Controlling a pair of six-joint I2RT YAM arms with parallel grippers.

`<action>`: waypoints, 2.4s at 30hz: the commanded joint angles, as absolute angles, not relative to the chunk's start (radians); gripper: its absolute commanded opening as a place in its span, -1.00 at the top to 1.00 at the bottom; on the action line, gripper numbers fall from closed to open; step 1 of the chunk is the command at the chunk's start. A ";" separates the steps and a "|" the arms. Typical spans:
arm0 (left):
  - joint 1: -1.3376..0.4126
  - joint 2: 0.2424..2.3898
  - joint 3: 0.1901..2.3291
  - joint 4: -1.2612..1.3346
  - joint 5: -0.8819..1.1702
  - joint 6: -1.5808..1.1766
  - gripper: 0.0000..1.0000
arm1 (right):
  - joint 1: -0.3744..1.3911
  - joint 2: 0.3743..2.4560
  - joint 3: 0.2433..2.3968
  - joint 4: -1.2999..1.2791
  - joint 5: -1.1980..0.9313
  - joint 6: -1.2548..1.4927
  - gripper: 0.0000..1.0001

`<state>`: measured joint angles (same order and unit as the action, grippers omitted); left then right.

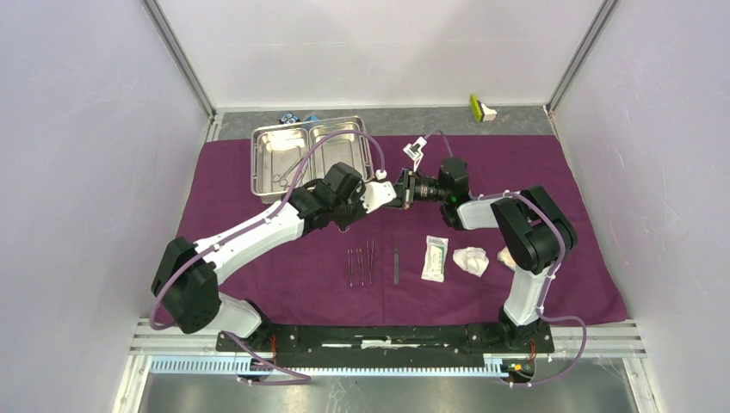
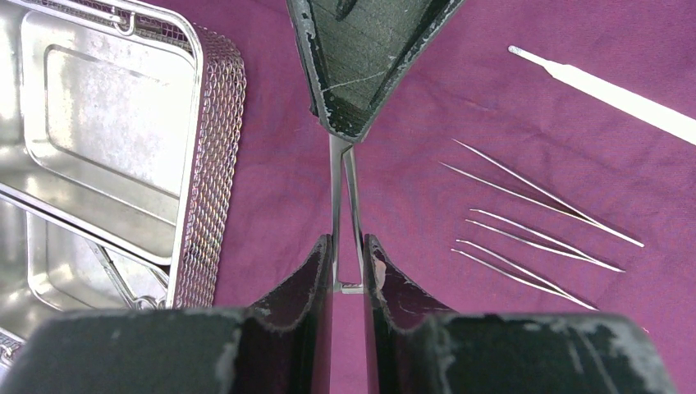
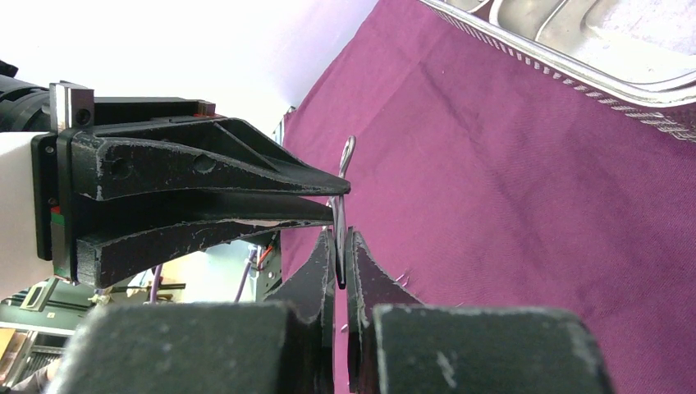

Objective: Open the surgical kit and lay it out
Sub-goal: Place the medical item in the surgical kit.

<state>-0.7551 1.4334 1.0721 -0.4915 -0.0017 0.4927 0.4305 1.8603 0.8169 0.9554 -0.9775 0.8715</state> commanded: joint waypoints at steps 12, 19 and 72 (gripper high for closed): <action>-0.765 1.424 1.090 -0.482 0.032 0.506 0.95 | 0.433 1.850 0.829 0.970 -0.985 0.807 0.88; -0.765 1.415 1.088 -0.482 0.007 0.510 0.95 | 0.431 1.852 0.841 0.934 -0.980 0.787 0.43; -0.538 1.347 0.821 -0.708 -0.021 -0.406 0.95 | 0.060 1.405 0.898 -0.041 -0.753 -0.218 -0.15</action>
<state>-0.5617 1.3647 0.8173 -0.7311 -0.0422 -0.3134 0.0673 1.4345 0.9154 -0.0353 -0.7902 -0.1562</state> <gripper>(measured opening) 0.219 0.578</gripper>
